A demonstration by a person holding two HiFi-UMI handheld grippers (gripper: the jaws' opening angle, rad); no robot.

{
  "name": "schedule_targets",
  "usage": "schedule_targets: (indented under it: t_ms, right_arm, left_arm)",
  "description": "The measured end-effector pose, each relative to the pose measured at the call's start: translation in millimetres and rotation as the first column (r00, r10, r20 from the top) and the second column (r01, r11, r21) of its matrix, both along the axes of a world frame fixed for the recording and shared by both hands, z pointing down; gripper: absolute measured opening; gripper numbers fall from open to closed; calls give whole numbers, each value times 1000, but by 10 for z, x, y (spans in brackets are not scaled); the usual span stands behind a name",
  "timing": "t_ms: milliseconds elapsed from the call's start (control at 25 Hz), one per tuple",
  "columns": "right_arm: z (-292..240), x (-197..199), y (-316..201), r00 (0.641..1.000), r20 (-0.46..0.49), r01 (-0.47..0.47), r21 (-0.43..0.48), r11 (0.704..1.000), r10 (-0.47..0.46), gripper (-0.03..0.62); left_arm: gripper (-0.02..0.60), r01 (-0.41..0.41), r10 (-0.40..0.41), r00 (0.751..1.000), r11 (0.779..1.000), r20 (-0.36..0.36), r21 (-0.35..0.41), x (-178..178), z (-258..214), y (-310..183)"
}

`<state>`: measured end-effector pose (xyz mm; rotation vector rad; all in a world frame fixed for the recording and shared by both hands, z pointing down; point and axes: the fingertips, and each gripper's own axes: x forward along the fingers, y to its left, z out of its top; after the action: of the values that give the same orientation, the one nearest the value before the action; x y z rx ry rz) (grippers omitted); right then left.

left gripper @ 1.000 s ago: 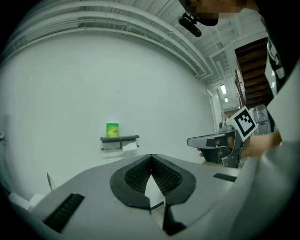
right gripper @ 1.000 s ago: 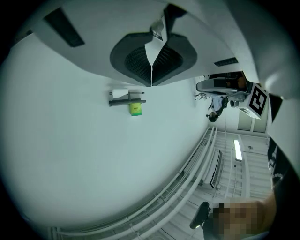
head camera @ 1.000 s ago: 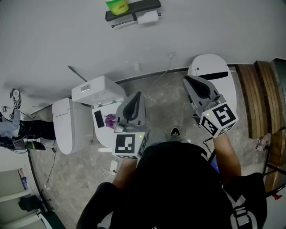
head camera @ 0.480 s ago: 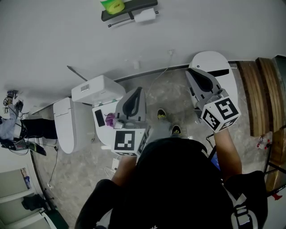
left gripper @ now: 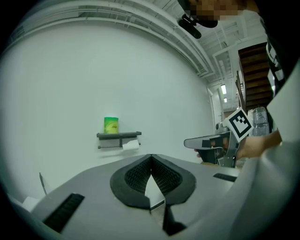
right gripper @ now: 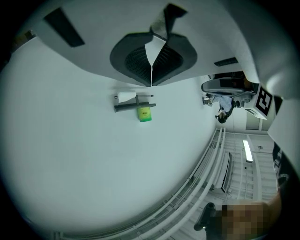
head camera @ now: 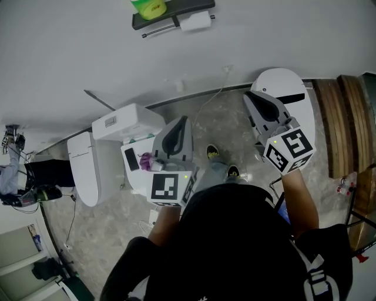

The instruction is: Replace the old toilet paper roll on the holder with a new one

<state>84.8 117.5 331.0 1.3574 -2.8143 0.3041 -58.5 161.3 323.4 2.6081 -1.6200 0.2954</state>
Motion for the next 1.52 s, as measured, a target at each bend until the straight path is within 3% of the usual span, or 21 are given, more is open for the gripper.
schedule_targets:
  t_ms: [560,960,1520]
  right_arm:
    - [145,-471,-975,996,-82,-22,-28,999,19,18]
    - [19,-710,-1323,986,-153,-58,16,998,60,18]
    - [-77,-450,-1525,966,-235,-96,58,994,107,18]
  left_arm:
    - [23,-44,43,998,999,-47,-16,-471,155,-1111]
    - [21,-85,84,993,996,-85,-7,-761,139,-1453]
    - [21,-94,94,991,996,-97,9,-762,117,-1673]
